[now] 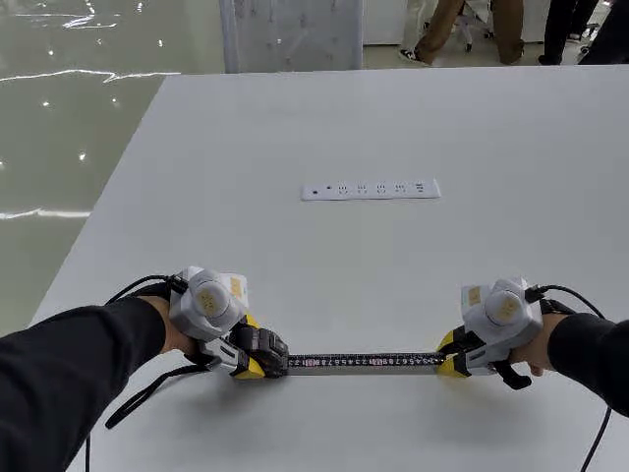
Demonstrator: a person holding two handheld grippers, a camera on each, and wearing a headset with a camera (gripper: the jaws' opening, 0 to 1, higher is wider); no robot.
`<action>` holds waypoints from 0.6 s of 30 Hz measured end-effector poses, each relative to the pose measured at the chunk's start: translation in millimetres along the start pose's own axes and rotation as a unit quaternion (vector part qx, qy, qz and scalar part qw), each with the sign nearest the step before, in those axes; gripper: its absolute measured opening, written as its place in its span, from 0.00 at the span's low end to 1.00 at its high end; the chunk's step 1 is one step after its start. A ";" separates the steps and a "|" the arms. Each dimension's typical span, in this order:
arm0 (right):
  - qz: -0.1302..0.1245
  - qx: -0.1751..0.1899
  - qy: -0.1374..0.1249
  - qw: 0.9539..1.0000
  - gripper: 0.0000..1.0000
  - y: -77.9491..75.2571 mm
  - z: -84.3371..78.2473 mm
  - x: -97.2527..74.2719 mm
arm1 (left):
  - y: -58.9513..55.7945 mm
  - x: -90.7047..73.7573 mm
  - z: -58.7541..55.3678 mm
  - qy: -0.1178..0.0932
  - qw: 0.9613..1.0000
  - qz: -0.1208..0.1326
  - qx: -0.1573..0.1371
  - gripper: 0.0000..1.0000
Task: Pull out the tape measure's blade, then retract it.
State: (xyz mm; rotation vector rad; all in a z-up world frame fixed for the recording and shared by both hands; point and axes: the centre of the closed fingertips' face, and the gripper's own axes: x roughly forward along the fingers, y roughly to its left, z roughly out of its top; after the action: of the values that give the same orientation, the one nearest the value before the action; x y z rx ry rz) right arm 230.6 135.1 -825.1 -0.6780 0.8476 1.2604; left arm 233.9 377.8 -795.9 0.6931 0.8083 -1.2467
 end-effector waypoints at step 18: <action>0.002 0.007 0.000 1.000 0.11 0.2 -1.6 -1.2 | -0.2 0.2 0.8 -0.002 1.000 0.002 -0.003 0.34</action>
State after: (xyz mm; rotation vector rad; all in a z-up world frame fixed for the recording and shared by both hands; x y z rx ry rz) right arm 229.9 133.2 -825.0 -0.6655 0.8564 1.2571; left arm 233.8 377.0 -795.6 0.6868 0.8061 -1.2422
